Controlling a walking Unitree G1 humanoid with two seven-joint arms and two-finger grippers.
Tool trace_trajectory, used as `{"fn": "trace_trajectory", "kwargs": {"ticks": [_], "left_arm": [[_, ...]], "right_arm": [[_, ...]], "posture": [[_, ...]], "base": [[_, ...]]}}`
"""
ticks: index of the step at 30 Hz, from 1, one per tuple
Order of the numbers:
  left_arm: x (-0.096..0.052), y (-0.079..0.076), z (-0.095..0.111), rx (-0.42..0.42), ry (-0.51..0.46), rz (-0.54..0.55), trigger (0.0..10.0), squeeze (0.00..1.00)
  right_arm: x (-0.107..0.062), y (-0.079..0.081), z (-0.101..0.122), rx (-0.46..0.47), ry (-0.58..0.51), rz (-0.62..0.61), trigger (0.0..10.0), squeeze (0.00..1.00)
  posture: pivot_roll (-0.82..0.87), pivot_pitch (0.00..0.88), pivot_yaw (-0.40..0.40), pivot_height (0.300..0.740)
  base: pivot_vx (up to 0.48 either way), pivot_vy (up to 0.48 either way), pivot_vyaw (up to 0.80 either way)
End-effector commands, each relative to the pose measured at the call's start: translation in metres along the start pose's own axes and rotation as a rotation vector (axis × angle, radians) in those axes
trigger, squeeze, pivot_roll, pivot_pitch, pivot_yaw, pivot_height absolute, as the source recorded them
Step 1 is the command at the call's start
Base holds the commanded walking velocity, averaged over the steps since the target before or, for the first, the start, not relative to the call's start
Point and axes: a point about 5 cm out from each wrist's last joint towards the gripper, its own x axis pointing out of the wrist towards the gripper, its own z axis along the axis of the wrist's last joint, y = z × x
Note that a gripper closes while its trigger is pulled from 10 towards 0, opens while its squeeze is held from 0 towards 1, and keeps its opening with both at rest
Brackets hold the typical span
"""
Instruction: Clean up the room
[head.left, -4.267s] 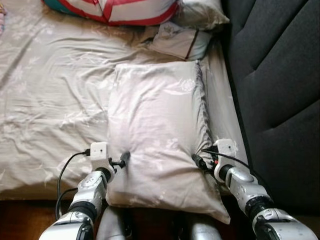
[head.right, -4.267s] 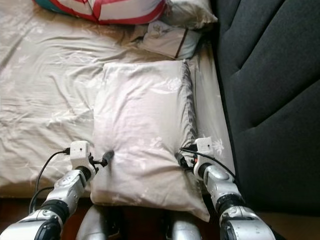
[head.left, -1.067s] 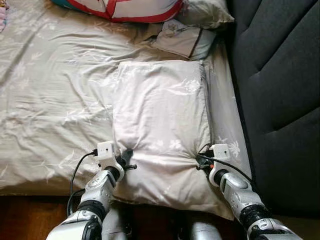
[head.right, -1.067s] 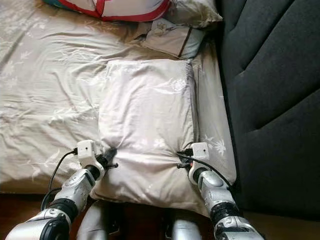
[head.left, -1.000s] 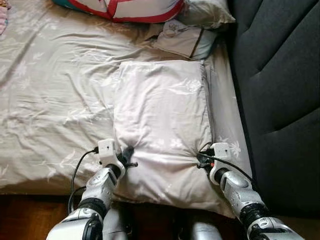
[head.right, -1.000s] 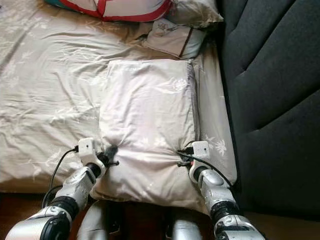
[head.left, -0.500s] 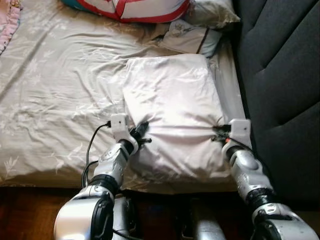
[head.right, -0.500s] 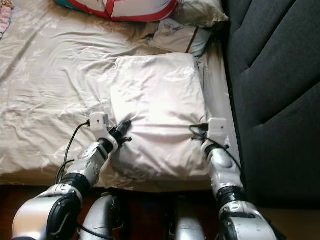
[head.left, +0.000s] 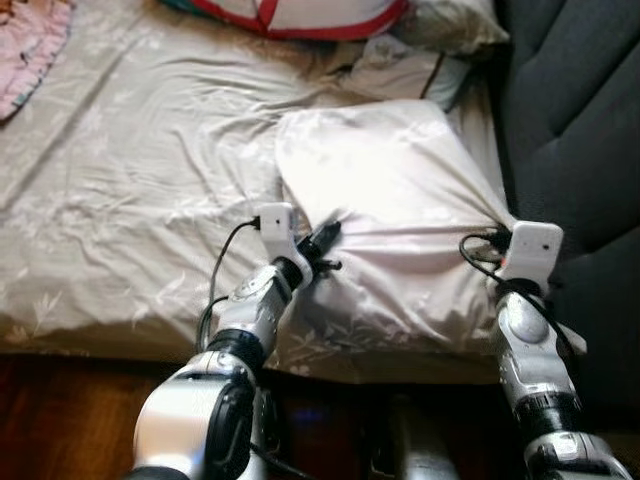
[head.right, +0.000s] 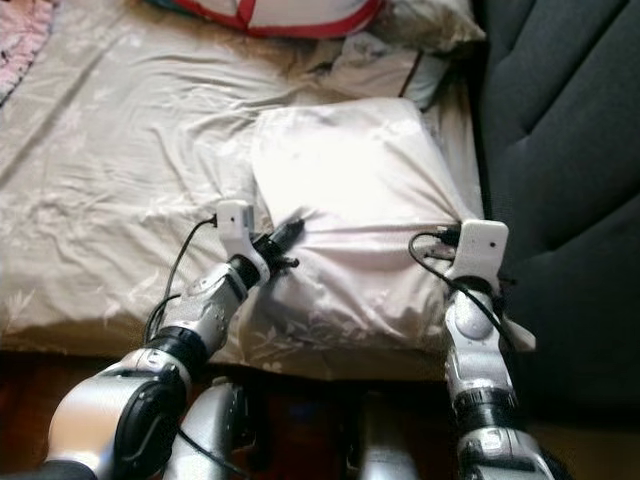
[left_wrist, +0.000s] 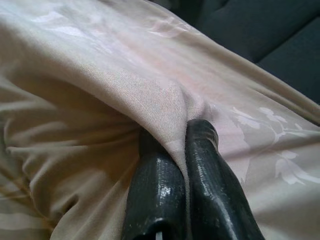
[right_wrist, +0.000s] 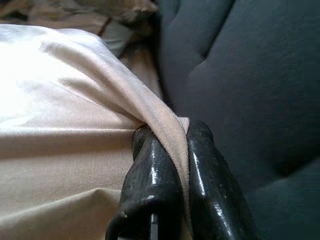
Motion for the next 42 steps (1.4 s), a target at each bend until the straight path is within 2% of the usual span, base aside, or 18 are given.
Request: {"fn": "trace_trajectory", "kwargs": {"ticks": [1,4,6,10,12,13,18,23,26,28,30,31,32,33,34,36,38,42], "left_arm": [[-0.014,0.029,0.019,0.012,-0.077,0.103,0.0,0.00],[-0.014,0.028,0.018,-0.010,-0.080,0.070,0.0,0.00],[-0.014,0.028,0.017,-0.011,-0.072,0.066,0.0,0.00],[-0.016,0.027,0.005,0.012,-0.010,0.064,0.0,0.00],[-0.017,0.025,0.002,0.000,-0.005,0.037,0.0,0.00],[-0.017,0.023,0.001,-0.007,-0.004,0.017,0.0,0.00],[-0.015,0.017,0.001,-0.026,-0.004,-0.069,0.0,0.00],[-0.013,0.011,0.004,-0.050,-0.017,-0.121,0.0,0.00],[-0.012,0.010,0.002,-0.047,-0.011,-0.130,0.0,0.00],[-0.013,0.009,-0.001,-0.036,0.001,-0.125,0.0,0.00],[-0.014,0.011,-0.003,-0.033,0.012,-0.115,0.0,0.00],[-0.014,0.012,-0.004,-0.031,0.017,-0.106,0.0,0.00],[-0.015,0.012,-0.005,-0.030,0.021,-0.100,0.0,0.00],[-0.017,0.016,-0.007,-0.027,0.043,-0.067,5.1,0.00],[-0.019,0.019,-0.011,-0.022,0.065,-0.046,9.8,0.00],[-0.021,0.021,-0.012,-0.019,0.072,-0.037,10.0,0.00],[-0.025,0.025,-0.016,-0.031,0.083,-0.011,10.0,0.00],[-0.027,0.026,-0.022,-0.030,0.104,-0.007,10.0,0.00]], "right_arm": [[0.001,-0.087,0.017,0.025,-0.113,-0.427,0.0,0.00],[-0.008,-0.097,0.012,0.024,-0.112,-0.467,0.0,0.00],[-0.008,-0.095,0.010,0.035,-0.093,-0.443,0.0,0.00],[-0.007,-0.074,-0.008,0.160,0.022,-0.314,0.0,0.00],[-0.007,-0.073,-0.008,0.181,0.019,-0.321,0.0,0.00],[-0.008,-0.075,-0.005,0.176,-0.003,-0.335,0.0,0.00],[-0.019,-0.107,0.017,0.066,-0.145,-0.536,0.0,0.00],[-0.028,-0.117,0.026,0.011,-0.181,-0.633,0.0,0.00],[-0.029,-0.117,0.022,0.009,-0.155,-0.637,0.0,0.00],[-0.028,-0.114,0.011,0.037,-0.093,-0.611,0.0,0.00],[-0.030,-0.112,0.004,0.021,-0.051,-0.613,0.0,0.00],[-0.030,-0.111,0.001,0.023,-0.036,-0.609,2.7,0.00],[-0.031,-0.110,-0.001,0.025,-0.027,-0.605,6.4,0.00],[-0.031,-0.106,-0.013,0.025,0.046,-0.577,10.0,0.00],[-0.033,-0.104,-0.023,0.034,0.106,-0.574,10.0,0.00],[-0.034,-0.103,-0.027,0.052,0.123,-0.577,10.0,0.00],[-0.038,-0.102,-0.040,0.070,0.190,-0.581,10.0,0.00],[-0.038,-0.101,-0.043,0.063,0.203,-0.576,10.0,0.00]], "posture": [[-0.23,0.245,-0.040,0.660],[-0.23,0.246,-0.038,0.660],[-0.23,0.246,-0.038,0.660],[-0.24,0.243,-0.036,0.660],[-0.24,0.243,-0.036,0.660],[-0.24,0.243,-0.036,0.660],[-0.24,0.248,-0.030,0.660],[-0.24,0.249,-0.031,0.660],[-0.24,0.252,-0.031,0.660],[-0.24,0.252,-0.031,0.660],[-0.24,0.252,-0.031,0.660],[-0.23,0.254,-0.031,0.660],[-0.23,0.254,-0.031,0.660],[-0.23,0.253,-0.032,0.660],[-0.23,0.253,-0.032,0.660],[-0.23,0.252,-0.032,0.660],[-0.23,0.252,-0.032,0.660],[-0.23,0.251,-0.031,0.660]], "base": [[0.000,0.000,0.00],[0.000,0.000,0.00],[0.000,0.000,0.00],[0.000,0.000,0.00],[0.000,0.000,0.00],[0.000,0.000,0.00],[0.000,0.000,0.00],[0.000,0.000,0.00],[0.000,0.000,0.00],[0.000,0.000,0.00],[0.000,0.000,0.00],[0.000,0.000,0.00],[0.000,0.000,0.00],[0.000,0.000,0.00],[0.000,0.000,0.00],[0.000,0.000,0.00],[0.000,0.000,0.00],[0.000,0.000,0.00]]}}
